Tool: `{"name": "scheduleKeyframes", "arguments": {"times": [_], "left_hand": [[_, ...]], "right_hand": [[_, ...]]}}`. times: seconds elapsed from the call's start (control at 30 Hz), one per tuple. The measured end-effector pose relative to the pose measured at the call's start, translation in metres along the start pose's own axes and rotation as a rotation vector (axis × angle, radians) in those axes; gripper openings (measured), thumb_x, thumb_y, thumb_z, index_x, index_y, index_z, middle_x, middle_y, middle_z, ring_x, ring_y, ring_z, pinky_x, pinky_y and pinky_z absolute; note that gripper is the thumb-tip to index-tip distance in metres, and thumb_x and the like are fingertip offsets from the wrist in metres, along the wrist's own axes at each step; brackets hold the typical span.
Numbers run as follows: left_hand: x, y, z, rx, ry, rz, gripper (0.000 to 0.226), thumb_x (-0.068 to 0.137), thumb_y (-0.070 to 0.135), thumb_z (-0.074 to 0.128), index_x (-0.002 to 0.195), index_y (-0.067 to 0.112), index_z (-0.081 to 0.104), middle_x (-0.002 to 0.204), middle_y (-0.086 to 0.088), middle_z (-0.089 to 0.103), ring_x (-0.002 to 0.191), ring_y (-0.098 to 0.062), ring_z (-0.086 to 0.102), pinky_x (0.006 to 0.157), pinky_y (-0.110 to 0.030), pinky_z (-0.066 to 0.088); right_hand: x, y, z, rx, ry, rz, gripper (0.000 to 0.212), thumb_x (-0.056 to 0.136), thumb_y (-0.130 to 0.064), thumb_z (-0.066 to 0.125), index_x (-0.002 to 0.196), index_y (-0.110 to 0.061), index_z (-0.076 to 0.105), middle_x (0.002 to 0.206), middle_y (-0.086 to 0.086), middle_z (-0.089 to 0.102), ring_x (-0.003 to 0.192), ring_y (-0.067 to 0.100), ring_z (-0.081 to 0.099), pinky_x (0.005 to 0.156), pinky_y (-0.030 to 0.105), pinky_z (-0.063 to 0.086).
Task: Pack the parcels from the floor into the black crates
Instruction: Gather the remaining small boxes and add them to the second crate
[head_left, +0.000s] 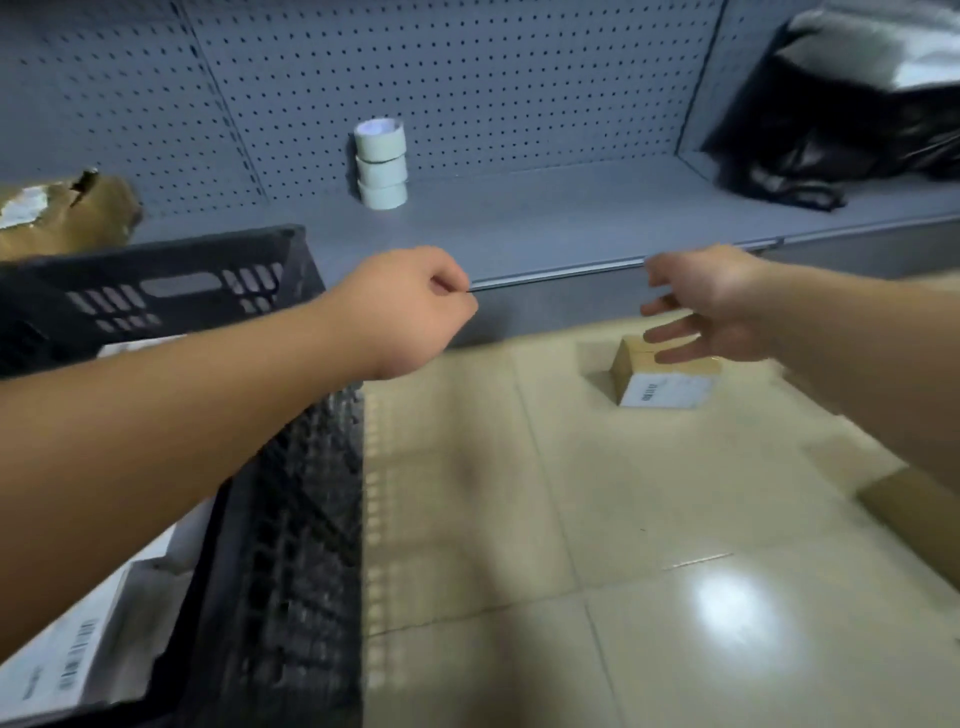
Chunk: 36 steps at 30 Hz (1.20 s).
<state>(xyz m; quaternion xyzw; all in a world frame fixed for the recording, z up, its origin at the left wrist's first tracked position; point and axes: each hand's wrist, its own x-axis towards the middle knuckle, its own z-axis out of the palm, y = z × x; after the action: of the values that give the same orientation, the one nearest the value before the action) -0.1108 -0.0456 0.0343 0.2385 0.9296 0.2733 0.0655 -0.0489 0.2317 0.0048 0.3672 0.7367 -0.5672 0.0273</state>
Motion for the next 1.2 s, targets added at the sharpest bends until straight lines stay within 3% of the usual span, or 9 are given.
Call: {"name": "scheduleKeyframes", "arguments": {"times": [0.17, 0.37, 0.5, 0.7, 0.87, 0.97, 1.07, 1.13, 1.2], "left_hand": [[0.018, 0.033, 0.058, -0.067, -0.108, -0.021, 0.013, 0.095, 0.042, 0.059, 0.103, 0.034, 0.065, 0.084, 0.018, 0.064, 0.078, -0.005, 0.061, 0.06, -0.023, 0.04], [0.045, 0.059, 0.137, -0.263, -0.275, -0.167, 0.017, 0.096, 0.042, 0.056, 0.105, 0.031, 0.066, 0.113, 0.009, 0.067, 0.11, -0.016, 0.063, 0.101, -0.036, 0.05], [0.062, 0.077, 0.179, -0.354, -0.318, -0.243, 0.022, 0.098, 0.039, 0.055, 0.114, 0.028, 0.065, 0.124, 0.004, 0.065, 0.12, -0.021, 0.06, 0.111, -0.043, 0.044], [0.082, 0.1, 0.23, -0.537, -0.379, -0.412, 0.018, 0.102, 0.039, 0.052, 0.118, 0.03, 0.056, 0.111, 0.002, 0.064, 0.118, -0.021, 0.061, 0.112, -0.041, 0.044], [0.102, 0.11, 0.27, -0.604, -0.335, -0.524, 0.023, 0.103, 0.035, 0.047, 0.084, 0.024, 0.053, 0.108, -0.004, 0.055, 0.1, -0.024, 0.054, 0.109, -0.041, 0.044], [0.115, 0.111, 0.289, -0.666, -0.277, -0.601, 0.028, 0.102, 0.042, 0.046, 0.08, 0.026, 0.05, 0.095, 0.007, 0.054, 0.088, -0.015, 0.056, 0.103, -0.035, 0.046], [0.123, 0.111, 0.304, -0.718, -0.253, -0.651, 0.029, 0.102, 0.045, 0.044, 0.08, 0.027, 0.05, 0.088, 0.013, 0.049, 0.087, -0.012, 0.051, 0.094, -0.031, 0.044], [0.127, 0.108, 0.311, -0.738, -0.269, -0.667, 0.027, 0.102, 0.047, 0.043, 0.091, 0.026, 0.055, 0.097, 0.013, 0.053, 0.099, -0.014, 0.051, 0.095, -0.032, 0.042], [0.129, 0.105, 0.315, -0.746, -0.29, -0.672, 0.036, 0.102, 0.05, 0.041, 0.126, 0.03, 0.057, 0.118, 0.011, 0.053, 0.112, -0.014, 0.049, 0.099, -0.034, 0.042]], "right_hand": [[0.027, 0.049, -0.067, -0.064, 0.132, 0.088, 0.048, 0.099, -0.047, 0.042, 0.137, -0.019, 0.048, 0.107, 0.007, 0.06, 0.094, 0.033, 0.064, 0.077, 0.048, 0.056], [0.048, 0.103, -0.114, -0.06, 0.192, 0.174, 0.042, 0.1, -0.048, 0.039, 0.124, -0.016, 0.049, 0.114, 0.007, 0.06, 0.089, 0.03, 0.06, 0.079, 0.042, 0.052], [0.061, 0.134, -0.124, -0.055, 0.212, 0.215, 0.039, 0.099, -0.046, 0.041, 0.123, -0.017, 0.052, 0.12, 0.007, 0.062, 0.088, 0.024, 0.06, 0.087, 0.04, 0.052], [0.087, 0.167, -0.129, -0.022, 0.163, 0.257, 0.053, 0.1, -0.053, 0.036, 0.136, -0.016, 0.051, 0.129, 0.007, 0.057, 0.112, 0.03, 0.059, 0.099, 0.044, 0.049], [0.112, 0.18, -0.121, 0.069, 0.194, 0.277, 0.066, 0.098, -0.062, 0.028, 0.145, -0.018, 0.044, 0.127, 0.006, 0.052, 0.1, 0.027, 0.057, 0.103, 0.049, 0.048], [0.125, 0.186, -0.113, 0.118, 0.186, 0.253, 0.072, 0.1, -0.062, 0.026, 0.153, -0.014, 0.035, 0.154, 0.007, 0.038, 0.133, 0.033, 0.045, 0.115, 0.047, 0.037], [0.131, 0.188, -0.104, 0.17, 0.155, 0.26, 0.073, 0.1, -0.063, 0.024, 0.154, -0.015, 0.034, 0.159, 0.006, 0.034, 0.139, 0.032, 0.039, 0.116, 0.046, 0.035], [0.134, 0.189, -0.099, 0.202, 0.124, 0.249, 0.068, 0.101, -0.062, 0.024, 0.149, -0.018, 0.04, 0.153, 0.006, 0.04, 0.135, 0.03, 0.042, 0.117, 0.044, 0.033], [0.137, 0.188, -0.094, 0.233, 0.114, 0.228, 0.058, 0.102, -0.06, 0.026, 0.138, -0.021, 0.049, 0.139, 0.004, 0.047, 0.123, 0.027, 0.047, 0.117, 0.042, 0.032]]}}
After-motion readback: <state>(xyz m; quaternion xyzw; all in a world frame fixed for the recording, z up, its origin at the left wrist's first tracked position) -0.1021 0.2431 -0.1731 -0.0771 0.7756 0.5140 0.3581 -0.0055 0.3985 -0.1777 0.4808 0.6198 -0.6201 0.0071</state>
